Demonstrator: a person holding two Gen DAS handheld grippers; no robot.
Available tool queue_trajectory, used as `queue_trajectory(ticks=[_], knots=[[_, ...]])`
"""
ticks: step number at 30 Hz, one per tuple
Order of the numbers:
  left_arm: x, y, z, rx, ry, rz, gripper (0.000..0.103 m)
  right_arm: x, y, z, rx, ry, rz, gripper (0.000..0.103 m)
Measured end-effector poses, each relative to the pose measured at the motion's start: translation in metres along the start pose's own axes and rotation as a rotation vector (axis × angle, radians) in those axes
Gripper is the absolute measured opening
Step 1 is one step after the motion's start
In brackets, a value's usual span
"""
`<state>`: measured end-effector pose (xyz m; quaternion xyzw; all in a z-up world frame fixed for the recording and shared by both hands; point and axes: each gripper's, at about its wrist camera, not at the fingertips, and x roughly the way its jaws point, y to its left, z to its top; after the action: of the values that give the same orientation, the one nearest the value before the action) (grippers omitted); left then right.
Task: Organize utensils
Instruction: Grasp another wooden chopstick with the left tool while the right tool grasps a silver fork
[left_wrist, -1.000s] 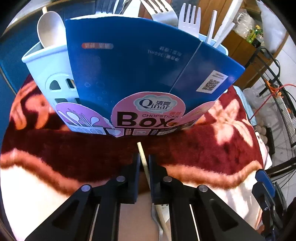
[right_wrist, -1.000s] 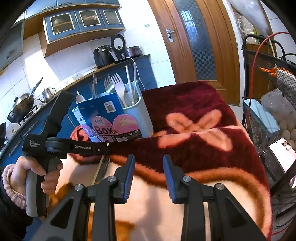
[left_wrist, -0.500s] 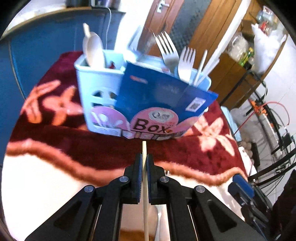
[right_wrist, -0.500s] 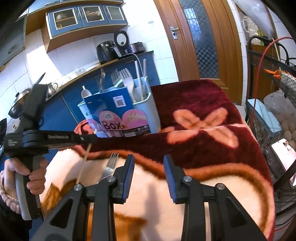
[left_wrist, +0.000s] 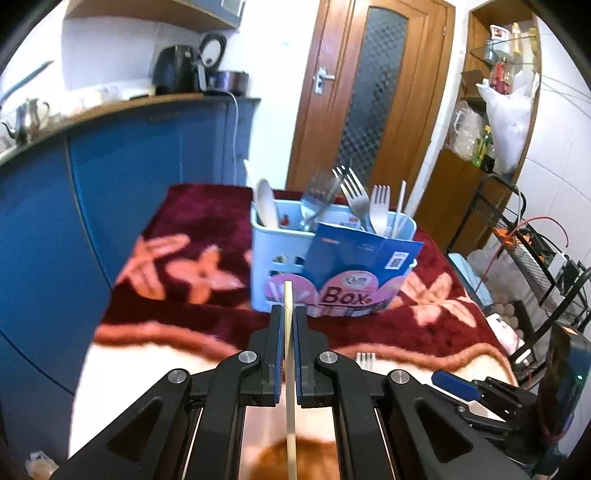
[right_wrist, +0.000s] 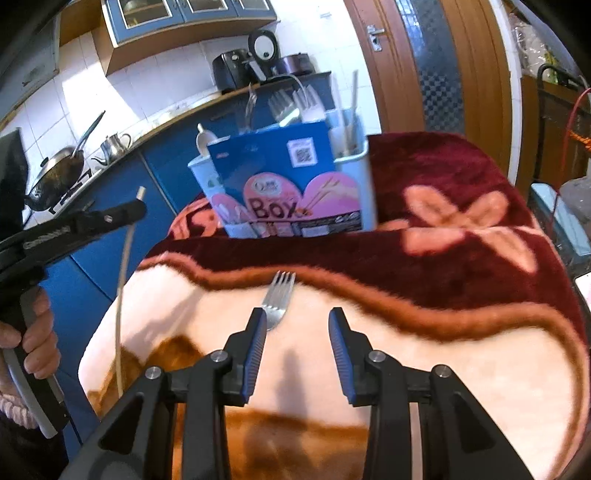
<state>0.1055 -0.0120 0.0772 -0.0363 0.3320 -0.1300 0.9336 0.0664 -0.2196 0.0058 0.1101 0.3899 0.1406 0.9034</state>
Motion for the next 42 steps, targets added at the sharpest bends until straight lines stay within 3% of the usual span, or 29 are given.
queue_trajectory(ticks=[13, 24, 32, 35, 42], knots=[[-0.015, 0.03, -0.01, -0.037, -0.079, -0.004, 0.004, 0.04, 0.016, 0.004, 0.005, 0.083, -0.039, 0.038], [-0.014, 0.044, -0.017, -0.068, -0.089, -0.06, 0.004, 0.053, 0.015, 0.011, 0.052, 0.083, -0.034, 0.04], [-0.015, 0.045, -0.023, -0.086, -0.08, -0.09, 0.004, 0.061, 0.022, 0.017, -0.009, 0.124, -0.118, 0.018], [-0.013, 0.042, -0.024, -0.091, -0.077, -0.098, 0.004, 0.059, 0.018, 0.019, 0.004, 0.124, -0.099, 0.013], [-0.016, 0.038, -0.022, -0.099, -0.086, -0.103, 0.004, 0.039, -0.009, 0.017, 0.158, 0.061, 0.102, 0.003]])
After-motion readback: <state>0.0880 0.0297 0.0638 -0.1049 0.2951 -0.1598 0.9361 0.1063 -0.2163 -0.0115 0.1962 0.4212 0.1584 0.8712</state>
